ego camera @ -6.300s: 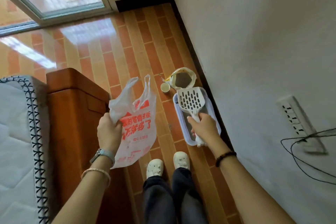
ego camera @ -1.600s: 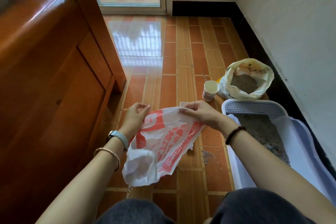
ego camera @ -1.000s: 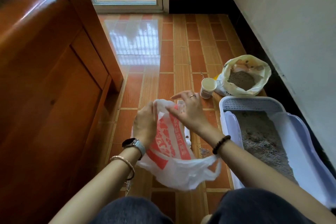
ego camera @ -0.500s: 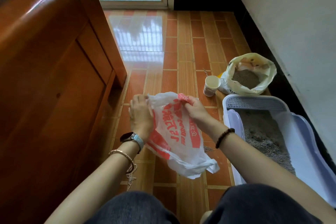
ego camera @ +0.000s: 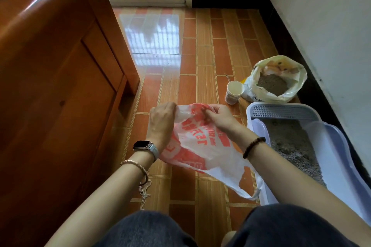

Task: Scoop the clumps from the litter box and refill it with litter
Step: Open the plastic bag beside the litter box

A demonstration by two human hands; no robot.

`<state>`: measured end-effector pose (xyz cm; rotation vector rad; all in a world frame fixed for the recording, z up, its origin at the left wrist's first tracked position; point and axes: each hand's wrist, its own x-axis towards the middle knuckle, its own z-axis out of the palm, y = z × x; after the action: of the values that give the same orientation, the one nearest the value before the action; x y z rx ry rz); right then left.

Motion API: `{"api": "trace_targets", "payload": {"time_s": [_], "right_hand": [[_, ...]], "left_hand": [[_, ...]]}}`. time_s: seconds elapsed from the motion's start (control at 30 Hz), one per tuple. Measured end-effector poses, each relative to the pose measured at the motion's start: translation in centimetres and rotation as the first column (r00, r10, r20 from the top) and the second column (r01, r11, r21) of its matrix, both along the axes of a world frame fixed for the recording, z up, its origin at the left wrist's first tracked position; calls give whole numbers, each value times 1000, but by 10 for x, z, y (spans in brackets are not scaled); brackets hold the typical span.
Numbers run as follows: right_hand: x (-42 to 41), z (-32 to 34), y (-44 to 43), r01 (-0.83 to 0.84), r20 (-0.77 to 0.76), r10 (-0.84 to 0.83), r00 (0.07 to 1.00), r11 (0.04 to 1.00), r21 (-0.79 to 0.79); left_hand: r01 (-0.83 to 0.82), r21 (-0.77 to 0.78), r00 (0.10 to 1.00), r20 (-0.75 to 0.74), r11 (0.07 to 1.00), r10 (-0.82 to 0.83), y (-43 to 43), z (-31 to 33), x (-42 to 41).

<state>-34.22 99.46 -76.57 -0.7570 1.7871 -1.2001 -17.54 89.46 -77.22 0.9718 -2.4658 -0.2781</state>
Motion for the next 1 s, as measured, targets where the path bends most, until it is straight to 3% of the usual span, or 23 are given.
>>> {"api": "trace_targets", "payload": {"time_s": [0.13, 0.27, 0.37, 0.4, 0.47, 0.53, 0.6, 0.67, 0.73, 0.87, 0.97, 1.0], "right_hand": [[-7, 0, 4, 90, 131, -91, 987, 996, 14], [-16, 5, 8, 127, 240, -136, 961, 991, 51], [-18, 0, 6, 114, 231, -133, 964, 989, 94], [-19, -3, 5, 136, 145, -152, 978, 984, 119], [-19, -10, 3, 179, -209, -150, 966, 976, 125], [-14, -12, 4, 154, -599, -116, 792, 988, 13], [-3, -9, 5, 26, -812, -84, 578, 996, -84], [9, -7, 4, -93, -859, 35, 510, 996, -15], [18, -10, 4, -127, -852, 131, 507, 989, 76], [26, -14, 11, -180, -911, -43, 410, 975, -127], [29, -19, 13, -200, -971, -28, 239, 977, -77], [29, -21, 13, -175, -975, -13, 220, 983, -53]], "left_hand": [[7, 30, 1000, 14, 1000, -7, -12, 3, 10], [100, -122, 989, 121, 988, -85, -25, -3, 23], [180, -189, 970, 197, 965, -142, -29, -9, 26], [188, -215, 967, 210, 958, -143, -29, -11, 26], [149, -225, 977, 186, 963, -107, -28, -13, 24], [64, -186, 989, 143, 980, -38, -25, -13, 22], [-3, -144, 994, 104, 990, 18, -19, -12, 18], [-60, -58, 996, 62, 997, 63, -13, -7, 12], [-117, 60, 993, 22, 991, 116, -9, -1, 7], [-199, 160, 980, 11, 967, 200, -6, 5, 5], [-217, 265, 969, -59, 940, 240, -8, 6, 3], [-222, 325, 960, -93, 919, 265, -9, 6, 2]]}}
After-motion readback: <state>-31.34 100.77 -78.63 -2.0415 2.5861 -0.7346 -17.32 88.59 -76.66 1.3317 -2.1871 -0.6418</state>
